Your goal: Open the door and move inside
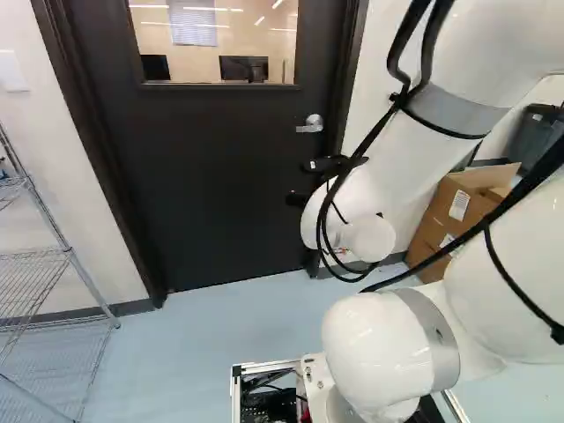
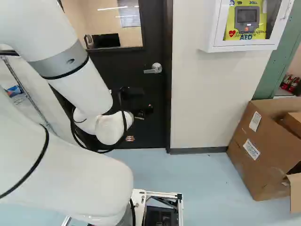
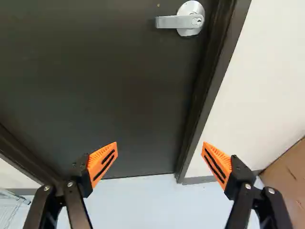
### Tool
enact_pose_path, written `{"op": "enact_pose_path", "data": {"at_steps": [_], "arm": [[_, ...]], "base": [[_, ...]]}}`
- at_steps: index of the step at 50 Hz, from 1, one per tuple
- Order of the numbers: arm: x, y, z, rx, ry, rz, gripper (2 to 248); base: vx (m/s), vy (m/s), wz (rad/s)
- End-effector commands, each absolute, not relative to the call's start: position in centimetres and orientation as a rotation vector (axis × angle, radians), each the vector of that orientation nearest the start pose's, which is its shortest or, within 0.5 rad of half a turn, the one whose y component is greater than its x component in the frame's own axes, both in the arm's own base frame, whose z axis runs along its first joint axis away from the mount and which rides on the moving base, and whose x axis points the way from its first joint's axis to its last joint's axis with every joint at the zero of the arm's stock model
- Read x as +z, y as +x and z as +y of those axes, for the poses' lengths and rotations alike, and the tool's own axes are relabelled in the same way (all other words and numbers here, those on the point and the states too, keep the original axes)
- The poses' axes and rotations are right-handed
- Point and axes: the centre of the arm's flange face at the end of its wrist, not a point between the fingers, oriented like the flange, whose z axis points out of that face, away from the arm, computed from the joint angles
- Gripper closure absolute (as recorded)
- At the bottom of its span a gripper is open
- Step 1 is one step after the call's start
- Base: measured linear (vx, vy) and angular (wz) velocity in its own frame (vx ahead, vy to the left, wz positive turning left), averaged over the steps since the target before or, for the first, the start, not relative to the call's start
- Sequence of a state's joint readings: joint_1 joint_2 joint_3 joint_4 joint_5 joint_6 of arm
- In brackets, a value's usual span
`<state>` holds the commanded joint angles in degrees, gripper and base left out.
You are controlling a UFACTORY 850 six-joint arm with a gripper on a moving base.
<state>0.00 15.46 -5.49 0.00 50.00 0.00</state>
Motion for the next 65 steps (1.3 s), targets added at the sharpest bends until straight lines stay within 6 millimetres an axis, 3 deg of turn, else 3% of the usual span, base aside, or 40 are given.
{"op": "enact_pose_path", "data": {"at_steps": [65], "arm": [[43.2,34.8,0.2,-2.004,-2.413,-0.009,3]], "base": [[0.0,0.0,0.0]]}}
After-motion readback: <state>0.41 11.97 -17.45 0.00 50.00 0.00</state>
